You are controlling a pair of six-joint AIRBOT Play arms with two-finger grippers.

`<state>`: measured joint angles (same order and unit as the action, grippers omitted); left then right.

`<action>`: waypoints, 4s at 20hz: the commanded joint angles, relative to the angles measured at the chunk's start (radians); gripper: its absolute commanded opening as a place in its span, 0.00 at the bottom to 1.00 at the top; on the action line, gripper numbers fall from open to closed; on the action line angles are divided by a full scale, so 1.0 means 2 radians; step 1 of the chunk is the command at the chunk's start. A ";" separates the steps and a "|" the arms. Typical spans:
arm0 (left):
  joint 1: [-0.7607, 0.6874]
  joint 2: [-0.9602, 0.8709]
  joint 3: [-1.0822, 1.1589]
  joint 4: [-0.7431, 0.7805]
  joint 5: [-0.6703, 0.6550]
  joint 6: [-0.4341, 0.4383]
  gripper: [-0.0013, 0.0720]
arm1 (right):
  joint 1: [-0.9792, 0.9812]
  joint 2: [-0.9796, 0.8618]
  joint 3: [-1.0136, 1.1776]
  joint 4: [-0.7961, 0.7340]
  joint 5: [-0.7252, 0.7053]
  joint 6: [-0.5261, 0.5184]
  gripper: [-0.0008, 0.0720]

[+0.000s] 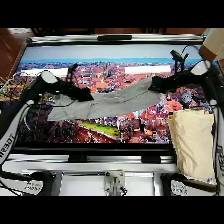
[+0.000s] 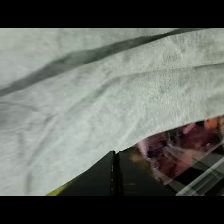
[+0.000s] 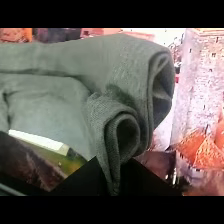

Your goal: Fold the shirts.

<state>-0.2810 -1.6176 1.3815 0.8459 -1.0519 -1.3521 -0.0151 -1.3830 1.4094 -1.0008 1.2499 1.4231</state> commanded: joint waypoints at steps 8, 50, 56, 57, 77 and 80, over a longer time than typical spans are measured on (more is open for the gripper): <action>-0.176 -0.090 0.004 -0.216 0.163 0.000 0.07 | 0.000 0.203 0.001 0.017 0.101 0.105 0.11; 0.274 0.240 -0.026 -0.051 -0.068 0.042 0.07 | 0.126 -0.071 -0.044 -0.122 0.018 0.169 0.76; 0.274 0.240 -0.026 -0.050 -0.069 0.042 0.07 | 0.131 -0.121 -0.116 0.014 -0.120 0.114 0.91; 0.274 0.240 -0.026 -0.050 -0.069 0.042 0.07 | 0.131 -0.132 -0.116 0.039 -0.129 0.099 0.91; 0.274 0.240 -0.026 -0.051 -0.072 0.042 0.07 | 0.016 -0.004 0.025 0.085 -0.037 0.048 0.11; 0.274 0.240 -0.026 -0.051 -0.078 0.045 0.07 | -0.064 0.083 0.036 0.004 0.022 0.103 0.10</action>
<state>0.2680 -1.1393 1.3296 0.7448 -1.1988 -1.2667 -0.0196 -1.3605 1.4448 -0.8188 1.1919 1.5021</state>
